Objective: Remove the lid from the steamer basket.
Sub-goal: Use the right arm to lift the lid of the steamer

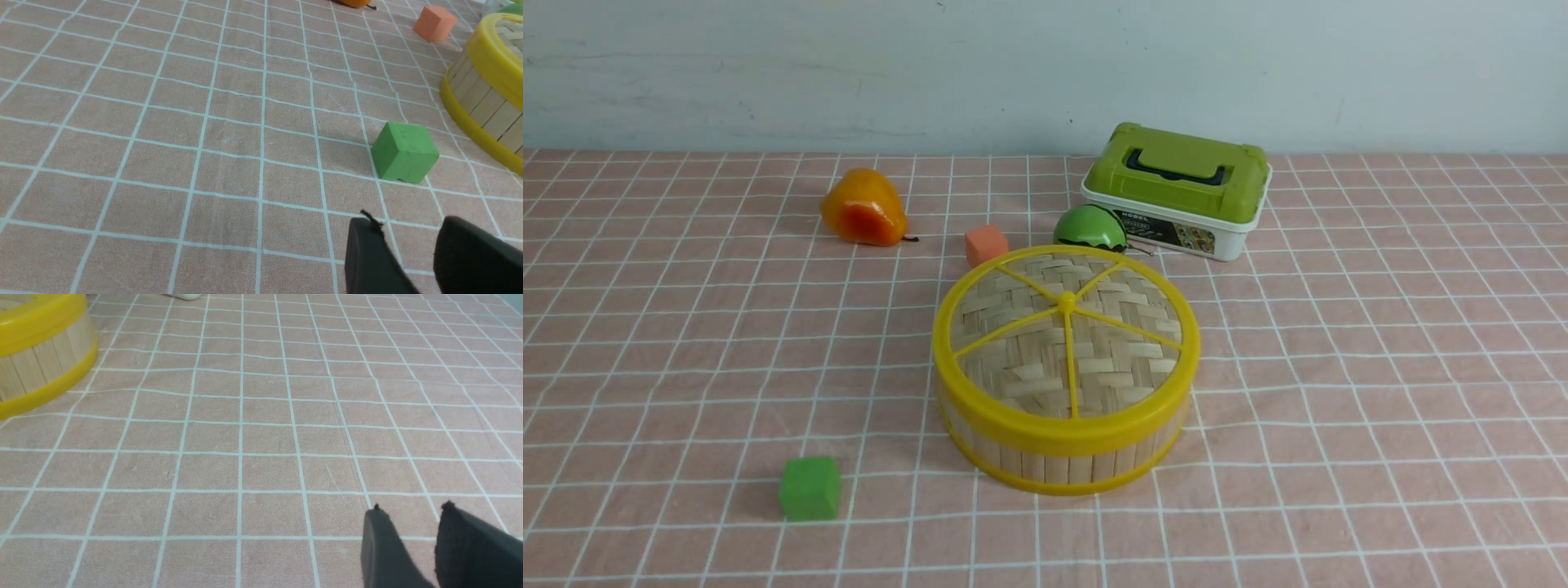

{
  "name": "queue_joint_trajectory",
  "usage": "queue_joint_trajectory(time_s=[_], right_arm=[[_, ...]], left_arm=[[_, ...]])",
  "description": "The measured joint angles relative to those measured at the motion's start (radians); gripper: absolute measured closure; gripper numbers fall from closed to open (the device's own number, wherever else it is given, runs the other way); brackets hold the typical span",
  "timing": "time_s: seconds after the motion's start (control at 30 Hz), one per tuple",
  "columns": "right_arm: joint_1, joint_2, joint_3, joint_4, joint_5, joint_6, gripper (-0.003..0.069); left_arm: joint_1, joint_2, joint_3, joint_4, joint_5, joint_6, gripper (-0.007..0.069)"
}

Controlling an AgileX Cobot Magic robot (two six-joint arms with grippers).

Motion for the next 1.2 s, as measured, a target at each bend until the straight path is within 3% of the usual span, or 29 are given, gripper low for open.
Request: queue_joint_trajectory(time_s=[0.93, 1.03, 1.1, 1.13, 1.2], right_arm=[[0.0, 0.0, 0.0, 0.016, -0.001, 0.0, 0.0455], [0.0, 0.0, 0.0, 0.129, -0.009, 0.042, 0.045], [0.0, 0.0, 0.002, 0.299, -0.019, 0.13, 0.0447], [0.0, 0.0, 0.006, 0.483, -0.022, 0.218, 0.0445], [0.0, 0.0, 0.008, 0.593, -0.022, 0.28, 0.0442]], left_arm=[[0.0, 0.0, 0.0, 0.0, 0.0, 0.0, 0.0385], [0.0, 0.0, 0.0, -0.001, 0.0, 0.0, 0.0385], [0.0, 0.0, 0.0, -0.001, 0.0, 0.0, 0.0385], [0.0, 0.0, 0.0, -0.001, 0.0, 0.0, 0.0385], [0.0, 0.0, 0.0, -0.001, 0.0, 0.0, 0.0385]])
